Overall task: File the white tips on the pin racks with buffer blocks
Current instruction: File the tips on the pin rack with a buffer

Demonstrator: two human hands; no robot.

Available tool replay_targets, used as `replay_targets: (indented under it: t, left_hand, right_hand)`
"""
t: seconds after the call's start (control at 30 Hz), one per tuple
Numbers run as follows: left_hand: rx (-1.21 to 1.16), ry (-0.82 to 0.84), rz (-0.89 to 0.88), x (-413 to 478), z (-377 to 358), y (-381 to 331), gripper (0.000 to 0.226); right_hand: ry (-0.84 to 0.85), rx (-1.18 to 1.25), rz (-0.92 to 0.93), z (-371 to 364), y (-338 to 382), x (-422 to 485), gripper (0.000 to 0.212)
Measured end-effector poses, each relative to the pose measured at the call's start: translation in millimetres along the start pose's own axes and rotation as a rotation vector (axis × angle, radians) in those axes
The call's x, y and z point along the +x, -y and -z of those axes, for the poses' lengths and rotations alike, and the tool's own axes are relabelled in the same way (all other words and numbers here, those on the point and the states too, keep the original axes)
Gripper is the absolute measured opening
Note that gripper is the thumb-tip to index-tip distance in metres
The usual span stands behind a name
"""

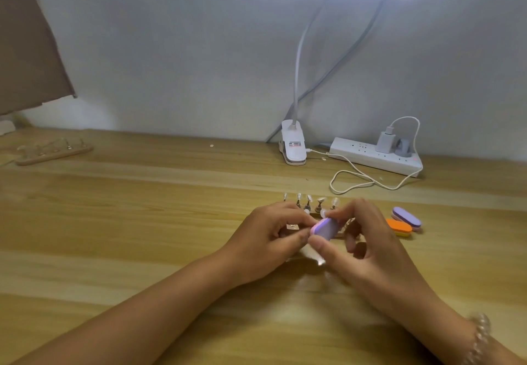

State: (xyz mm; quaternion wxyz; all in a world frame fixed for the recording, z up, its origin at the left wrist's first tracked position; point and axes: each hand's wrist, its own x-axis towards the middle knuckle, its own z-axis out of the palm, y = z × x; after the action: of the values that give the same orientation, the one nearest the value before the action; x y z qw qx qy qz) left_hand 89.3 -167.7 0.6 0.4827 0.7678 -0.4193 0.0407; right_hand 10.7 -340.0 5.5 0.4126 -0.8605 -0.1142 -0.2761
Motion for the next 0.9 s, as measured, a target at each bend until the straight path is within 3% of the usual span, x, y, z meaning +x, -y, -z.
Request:
replay_targets:
  t: [0.1,0.23,0.37,0.5,0.63,0.77,0.9]
  left_hand:
    - [-0.013,-0.004,-0.007,-0.2,-1.2,-1.2,0.01]
    - [-0.001,-0.005,-0.004,-0.2,0.1,1.7,0.017]
    - [-0.012,-0.017,-0.02,0.5,-1.2,0.9,0.01]
    - [-0.001,-0.014,-0.026,-0.2,-0.1,2.9,0.015]
    - [-0.014,-0.022,-0.033,0.2,-2.1,0.7,0.01]
    - [0.015,-0.009,-0.028,-0.5,-0.6,3.5,0.016]
    - [0.025,-0.016,-0.043,-0.7,-2.6,1.4,0.01]
  right_hand:
    - [-0.074,-0.02,-0.054,3.4,-2.9,3.0,0.03]
    - [0.062,-0.057,0.061,-2.3,3.1,-3.3,0.033]
    - [-0.04,0.04,-0.082,4.3,-1.4,2.8,0.03]
    - [0.033,-0.045,0.045,-1.2,3.9,-2.6,0.033]
    - [-0.06,0.046,-0.081,4.7,0.7,2.9,0.034]
    - [0.03,-0.057,0.06,-1.9,4.4,-2.7,0.032]
    - [-0.06,0.041,-0.084,4.5,-0.1,2.5,0.033]
